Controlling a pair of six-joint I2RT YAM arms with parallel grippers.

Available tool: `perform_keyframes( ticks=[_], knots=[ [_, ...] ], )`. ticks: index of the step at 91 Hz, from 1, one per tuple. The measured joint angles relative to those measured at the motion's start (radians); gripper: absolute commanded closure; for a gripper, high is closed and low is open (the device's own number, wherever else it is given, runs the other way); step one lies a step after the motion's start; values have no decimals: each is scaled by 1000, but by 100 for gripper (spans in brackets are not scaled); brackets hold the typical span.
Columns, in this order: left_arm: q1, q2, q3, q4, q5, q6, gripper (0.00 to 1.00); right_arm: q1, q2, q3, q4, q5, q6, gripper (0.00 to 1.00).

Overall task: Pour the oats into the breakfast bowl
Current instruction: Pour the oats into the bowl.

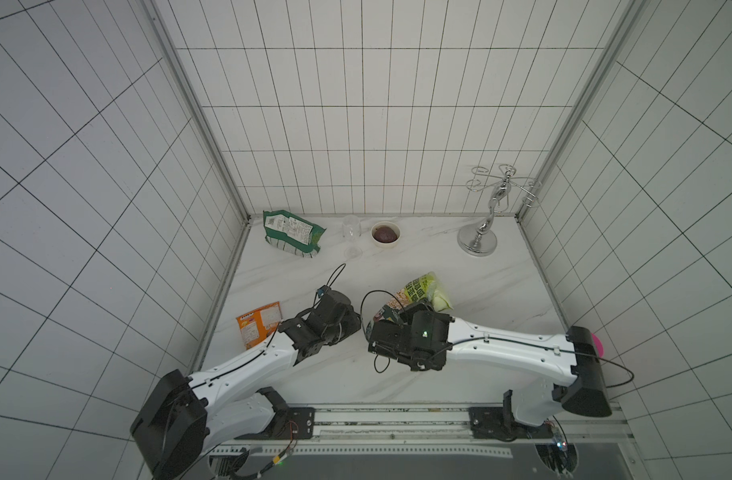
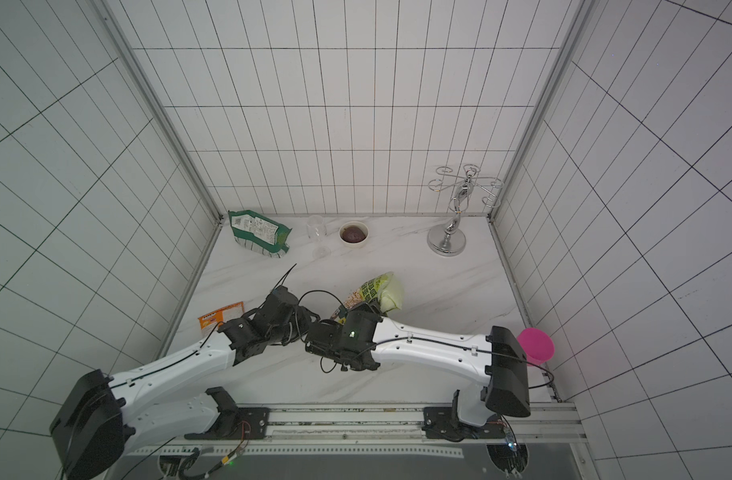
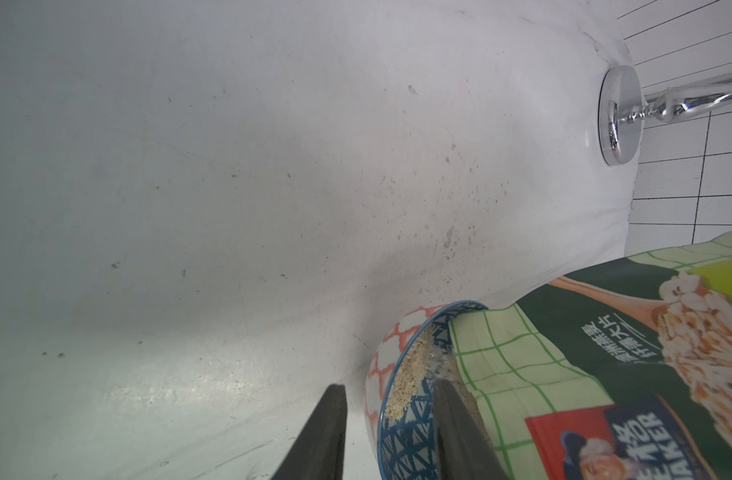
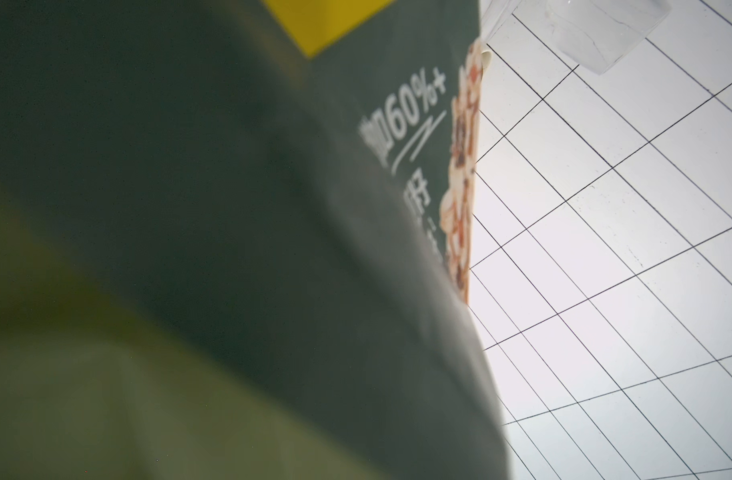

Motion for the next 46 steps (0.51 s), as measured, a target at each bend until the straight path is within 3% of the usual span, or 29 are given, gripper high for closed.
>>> perform_keyframes(
  ticks=[46],
  knots=[
    [0,-8,-6,0,2,-5,63,20,-27,-38,24,69,-22,100]
  ],
)
